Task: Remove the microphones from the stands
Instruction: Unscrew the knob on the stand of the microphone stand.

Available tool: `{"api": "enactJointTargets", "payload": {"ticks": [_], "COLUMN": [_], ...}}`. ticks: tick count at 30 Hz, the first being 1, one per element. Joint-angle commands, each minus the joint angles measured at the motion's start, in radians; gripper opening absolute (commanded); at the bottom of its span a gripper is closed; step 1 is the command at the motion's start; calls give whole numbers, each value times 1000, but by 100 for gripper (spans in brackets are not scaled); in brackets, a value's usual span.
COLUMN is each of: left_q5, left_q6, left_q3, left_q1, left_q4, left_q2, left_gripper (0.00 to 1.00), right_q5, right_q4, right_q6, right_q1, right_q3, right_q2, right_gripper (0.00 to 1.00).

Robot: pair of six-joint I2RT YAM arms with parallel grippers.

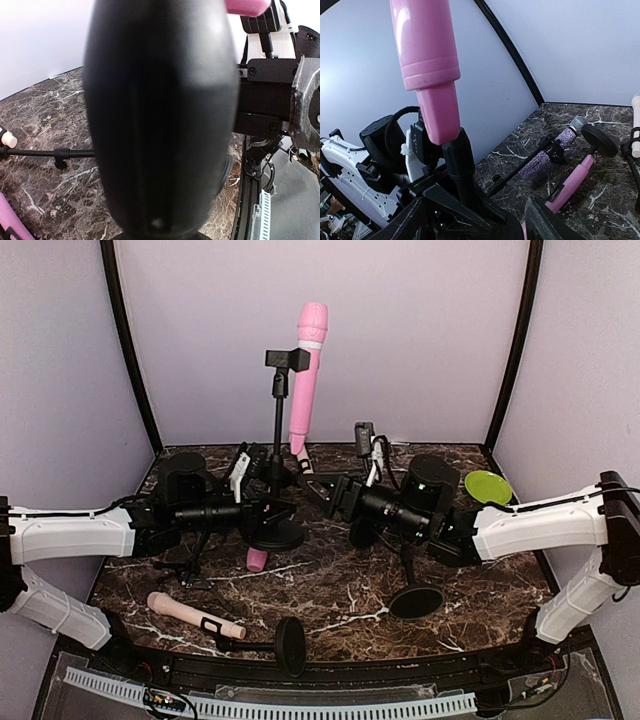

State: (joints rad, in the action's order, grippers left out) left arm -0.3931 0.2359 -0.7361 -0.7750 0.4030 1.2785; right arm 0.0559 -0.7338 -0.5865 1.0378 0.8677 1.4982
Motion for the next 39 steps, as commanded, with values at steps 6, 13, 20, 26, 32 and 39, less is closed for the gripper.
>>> {"api": "enactJointTargets", "payload": {"ticks": [6,13,20,26,32,39], "left_q5": [-83,-111,-152,-256,-383,-550], "left_q6": [-51,-54,-68,-69,-35,16], "left_q3": [-57,-65,-76,-93,-99,-139], "left_q1": [3,3,3,0,0,-2], "left_q4": [62,56,47,58,101,125], "left_q2": [-46,-44,-39,-23,-12,6], "left_gripper": [0,0,0,0,0,0], "right_q5": [54,102,130,176,276,521], "right_q4": [-42,-54,-87,-102,-165,-186], "right_q6": [2,1,2,20,43,33], "right_q1": [22,25,24,22,12,-20], "right_q3": [162,215,206,202,175,147], "right_q2": [119,172,174,165,139,74], "right_gripper": [60,51,40,26,9,7]}}
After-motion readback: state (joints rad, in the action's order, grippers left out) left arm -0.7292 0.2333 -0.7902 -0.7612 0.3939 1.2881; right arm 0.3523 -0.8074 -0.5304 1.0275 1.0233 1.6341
